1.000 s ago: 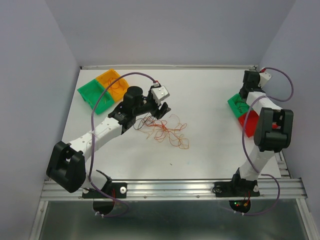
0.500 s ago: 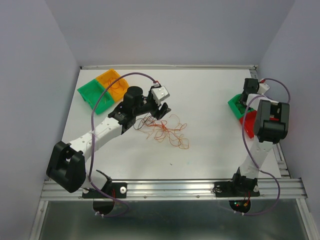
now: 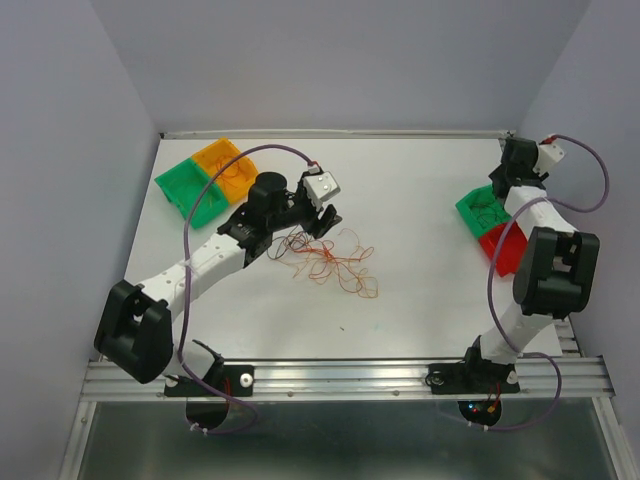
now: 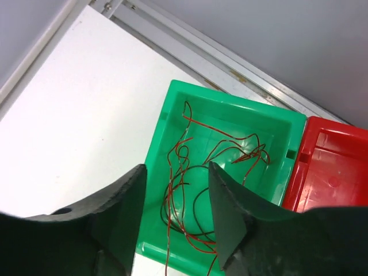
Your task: Untangle the cables
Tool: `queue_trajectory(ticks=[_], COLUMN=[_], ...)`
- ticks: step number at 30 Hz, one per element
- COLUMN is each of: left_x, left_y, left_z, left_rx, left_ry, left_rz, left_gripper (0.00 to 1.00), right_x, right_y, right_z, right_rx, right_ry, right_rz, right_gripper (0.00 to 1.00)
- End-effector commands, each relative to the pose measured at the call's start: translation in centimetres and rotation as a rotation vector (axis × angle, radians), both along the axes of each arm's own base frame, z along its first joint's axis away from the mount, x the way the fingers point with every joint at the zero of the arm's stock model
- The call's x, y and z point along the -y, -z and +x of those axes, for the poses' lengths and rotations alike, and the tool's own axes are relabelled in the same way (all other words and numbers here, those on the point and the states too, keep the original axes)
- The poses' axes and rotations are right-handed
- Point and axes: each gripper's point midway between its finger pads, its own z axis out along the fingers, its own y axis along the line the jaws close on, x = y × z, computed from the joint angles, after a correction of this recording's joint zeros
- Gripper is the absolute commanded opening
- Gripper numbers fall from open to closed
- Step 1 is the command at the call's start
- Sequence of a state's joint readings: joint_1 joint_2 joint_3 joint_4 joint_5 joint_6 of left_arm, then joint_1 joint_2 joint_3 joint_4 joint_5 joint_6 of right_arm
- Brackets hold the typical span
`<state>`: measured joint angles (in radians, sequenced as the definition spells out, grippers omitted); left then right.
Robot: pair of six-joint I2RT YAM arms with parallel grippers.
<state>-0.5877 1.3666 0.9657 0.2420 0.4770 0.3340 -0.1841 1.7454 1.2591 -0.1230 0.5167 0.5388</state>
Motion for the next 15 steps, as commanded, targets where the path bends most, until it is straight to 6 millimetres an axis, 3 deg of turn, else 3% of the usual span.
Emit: queue_trajectory(ticks=[1, 4, 8, 11, 13, 15], left_x=[0.3, 0.3, 0.2, 0.1, 0.0, 0.3], left_y=[-2.6, -2.6, -2.7, -2.8, -2.3, -2.0], left_z=[1.0, 1.0, 1.1, 1.3, 1.3, 1.8], left_rx=[0.067, 0.069, 0.077, 0.09, 0.077, 0.071], left_ry=[-0.005, -0.007, -0.013, -0.018, -0.018, -0.005], left_rz=[-0.026, -0.026, -0.022, -0.012, 0.011, 0.039], left_gripper=[0.71, 0.71, 0.71, 0.72, 0.74, 0.75], right_x=[-0.3, -0.5, -2.1, -7.0, -11.4, -15.5], right_y=[-0.8, -1.0, -2.7, -4.0, -4.6, -4.2], right_z=[-0.8, -0.9, -1.0, 0.1, 0.5, -0.7], right_rx=[0.014, 0.02, 0.058, 0.099, 0.14, 0.153], right_ry=[0.013, 0.014, -0.046, -0.309, -0.497, -0.66], right_rz=[-0.03, -0.028, -0.034, 0.017, 0.088, 0.113], right_gripper=[0.63, 0.65, 0.57, 0.59, 0.65, 0.7])
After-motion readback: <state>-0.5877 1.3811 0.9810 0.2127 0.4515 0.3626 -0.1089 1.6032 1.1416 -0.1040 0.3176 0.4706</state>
